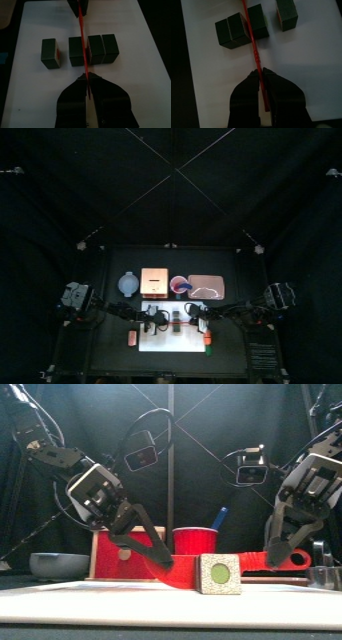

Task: Place sushi on board then cut the sushi with the knife then place the pieces on the plate
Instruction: Cut the sushi into 4 pieces

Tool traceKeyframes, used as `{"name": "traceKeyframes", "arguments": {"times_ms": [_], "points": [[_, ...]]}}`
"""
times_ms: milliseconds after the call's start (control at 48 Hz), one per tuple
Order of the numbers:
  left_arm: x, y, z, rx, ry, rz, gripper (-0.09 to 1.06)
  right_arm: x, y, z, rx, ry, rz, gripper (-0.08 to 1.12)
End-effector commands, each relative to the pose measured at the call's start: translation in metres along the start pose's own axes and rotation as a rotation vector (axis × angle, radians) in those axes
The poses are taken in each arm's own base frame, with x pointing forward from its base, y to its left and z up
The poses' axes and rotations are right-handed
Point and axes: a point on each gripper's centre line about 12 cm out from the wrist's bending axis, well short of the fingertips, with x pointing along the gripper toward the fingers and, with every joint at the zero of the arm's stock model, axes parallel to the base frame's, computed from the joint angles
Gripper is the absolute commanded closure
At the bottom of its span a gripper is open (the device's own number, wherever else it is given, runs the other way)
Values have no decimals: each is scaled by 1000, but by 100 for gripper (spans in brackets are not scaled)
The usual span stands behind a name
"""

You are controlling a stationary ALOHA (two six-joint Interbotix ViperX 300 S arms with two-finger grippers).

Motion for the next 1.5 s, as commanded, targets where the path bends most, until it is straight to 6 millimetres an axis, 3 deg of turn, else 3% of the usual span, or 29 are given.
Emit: {"name": "traceKeyframes", "arguments": {"times_ms": [21, 917, 1500], "points": [[-1, -6, 7, 8, -21, -13, 53, 0, 2, 6, 12, -13, 4, 65], [-3, 5, 15, 20, -44, 3, 53, -2, -1, 12, -4, -30, 2, 65], [-31, -8, 53, 53, -164, -37, 53, -39, 12, 34, -4, -132, 67, 65]]}}
